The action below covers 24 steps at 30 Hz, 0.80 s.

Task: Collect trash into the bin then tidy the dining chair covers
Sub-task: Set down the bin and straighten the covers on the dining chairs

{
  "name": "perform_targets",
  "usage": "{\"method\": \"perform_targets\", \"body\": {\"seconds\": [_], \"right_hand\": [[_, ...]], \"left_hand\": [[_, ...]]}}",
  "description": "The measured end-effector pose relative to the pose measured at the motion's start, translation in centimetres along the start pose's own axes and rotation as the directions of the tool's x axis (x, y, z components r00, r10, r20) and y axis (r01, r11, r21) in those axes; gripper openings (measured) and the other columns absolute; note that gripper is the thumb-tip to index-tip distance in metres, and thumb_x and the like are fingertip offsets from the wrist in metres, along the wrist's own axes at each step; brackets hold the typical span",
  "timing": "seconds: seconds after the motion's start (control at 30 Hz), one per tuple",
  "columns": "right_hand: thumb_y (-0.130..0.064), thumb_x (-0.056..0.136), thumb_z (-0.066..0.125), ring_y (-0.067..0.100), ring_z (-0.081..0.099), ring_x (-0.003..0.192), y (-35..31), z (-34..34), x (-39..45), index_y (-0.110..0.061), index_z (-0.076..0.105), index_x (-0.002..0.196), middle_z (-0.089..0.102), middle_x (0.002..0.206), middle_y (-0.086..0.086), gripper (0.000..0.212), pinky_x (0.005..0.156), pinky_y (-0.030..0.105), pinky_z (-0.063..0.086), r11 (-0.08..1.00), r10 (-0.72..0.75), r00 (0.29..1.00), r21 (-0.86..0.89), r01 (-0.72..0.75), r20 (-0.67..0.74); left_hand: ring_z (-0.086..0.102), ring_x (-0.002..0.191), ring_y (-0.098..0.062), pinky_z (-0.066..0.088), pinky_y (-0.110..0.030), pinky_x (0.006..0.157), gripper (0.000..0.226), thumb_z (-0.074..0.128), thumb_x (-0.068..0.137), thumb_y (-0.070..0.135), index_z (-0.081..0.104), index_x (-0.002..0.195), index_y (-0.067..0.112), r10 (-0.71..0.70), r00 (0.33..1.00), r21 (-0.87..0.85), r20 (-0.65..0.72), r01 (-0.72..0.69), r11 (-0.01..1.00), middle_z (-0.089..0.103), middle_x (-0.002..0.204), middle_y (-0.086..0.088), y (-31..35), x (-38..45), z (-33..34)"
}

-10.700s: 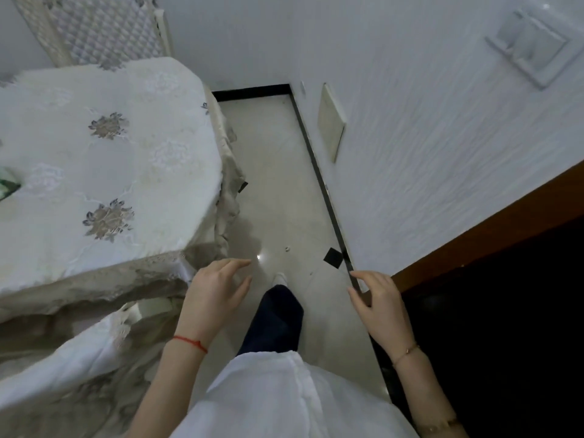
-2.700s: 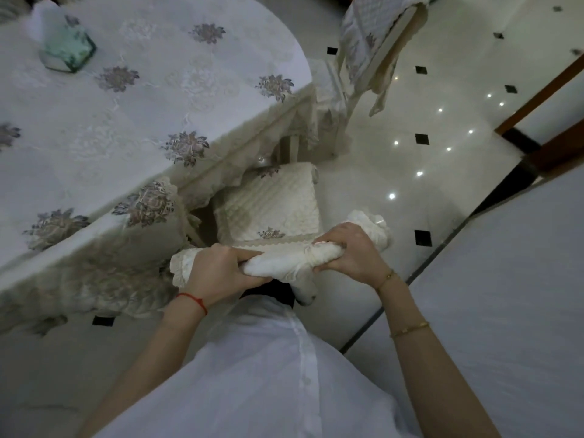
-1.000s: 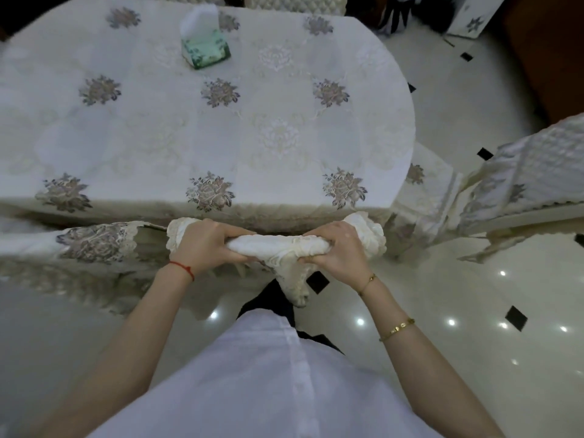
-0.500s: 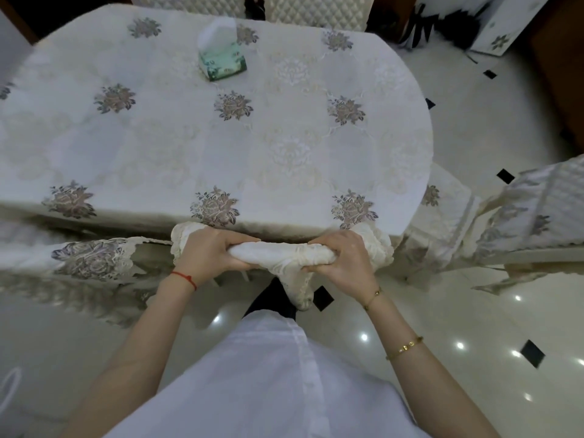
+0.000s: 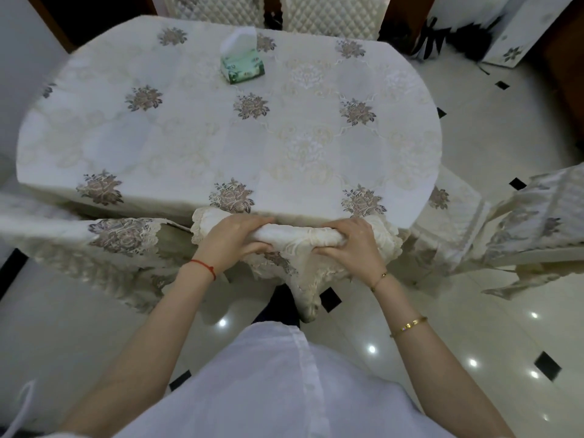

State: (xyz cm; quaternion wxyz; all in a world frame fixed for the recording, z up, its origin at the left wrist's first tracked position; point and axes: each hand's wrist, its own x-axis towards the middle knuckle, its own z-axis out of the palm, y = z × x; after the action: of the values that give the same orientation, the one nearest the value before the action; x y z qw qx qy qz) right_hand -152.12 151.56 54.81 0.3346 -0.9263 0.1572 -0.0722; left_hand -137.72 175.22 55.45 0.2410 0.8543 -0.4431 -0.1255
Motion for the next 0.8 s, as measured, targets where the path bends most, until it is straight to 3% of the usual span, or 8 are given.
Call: {"method": "perform_targets", "body": {"seconds": [0.17,0.33,0.47,0.67,0.8], "right_hand": [[-0.067,0.067,0.066,0.014,0.056,0.104,-1.2,-1.0,-1.7,-0.022,0.066,0.111,0.067,0.106,-0.007,0.063,0.099,0.042,0.043,1.000,-0.017,0.999,-0.004,0.017,-0.049],[-0.049,0.084,0.063,0.019,0.054,0.113,-2.2,-2.6,-6.0,-0.015,0.063,0.118,0.065,0.116,0.000,0.048,0.101,0.036,0.041,0.998,0.009,0.983,-0.063,-0.021,-0.186],[-0.030,0.088,0.065,0.019,0.055,0.109,-2.2,-2.5,-10.6,-0.014,0.063,0.116,0.065,0.112,0.001,0.032,0.098,0.030,0.041,0.987,0.086,0.944,-0.101,-0.124,-0.317],[-0.025,0.088,0.066,0.019,0.055,0.104,-4.4,-0.8,-17.9,-0.013,0.064,0.114,0.066,0.108,0.003,0.029,0.094,0.023,0.037,0.929,0.292,0.835,-0.070,-0.363,-0.466],[-0.023,0.087,0.069,0.022,0.057,0.103,-6.6,0.5,-22.4,-0.013,0.065,0.113,0.067,0.107,0.004,0.028,0.093,0.033,0.044,0.863,0.419,0.732,-0.016,-0.505,-0.537]], "left_hand": [[0.060,0.112,-0.015,0.049,-0.033,0.093,0.054,0.068,0.083,0.048,0.056,0.132,0.026,-0.021,1.000,0.017,-0.018,0.022,1.000,0.065,0.124,0.004,1.2,-1.2,-1.3],[0.058,0.114,-0.014,0.049,-0.034,0.096,0.048,0.065,0.086,0.045,0.059,0.129,0.025,0.012,0.990,0.010,-0.143,-0.010,1.000,0.066,0.123,0.004,3.8,-3.0,-2.6],[0.058,0.115,-0.014,0.047,-0.030,0.097,0.043,0.064,0.089,0.036,0.059,0.129,0.021,0.069,0.986,0.010,-0.151,-0.068,0.998,0.065,0.123,0.003,5.5,-3.9,-2.7],[0.060,0.112,-0.015,0.044,-0.023,0.091,0.040,0.065,0.089,0.033,0.061,0.127,0.021,0.256,0.966,0.027,-0.019,-0.256,0.966,0.066,0.122,0.003,6.7,-3.9,-2.6],[0.064,0.096,-0.015,0.053,-0.029,0.082,0.038,0.058,0.092,0.040,0.060,0.126,0.025,0.385,0.917,-0.012,0.105,-0.386,0.922,0.067,0.115,0.002,7.8,-3.9,-2.4]]}}
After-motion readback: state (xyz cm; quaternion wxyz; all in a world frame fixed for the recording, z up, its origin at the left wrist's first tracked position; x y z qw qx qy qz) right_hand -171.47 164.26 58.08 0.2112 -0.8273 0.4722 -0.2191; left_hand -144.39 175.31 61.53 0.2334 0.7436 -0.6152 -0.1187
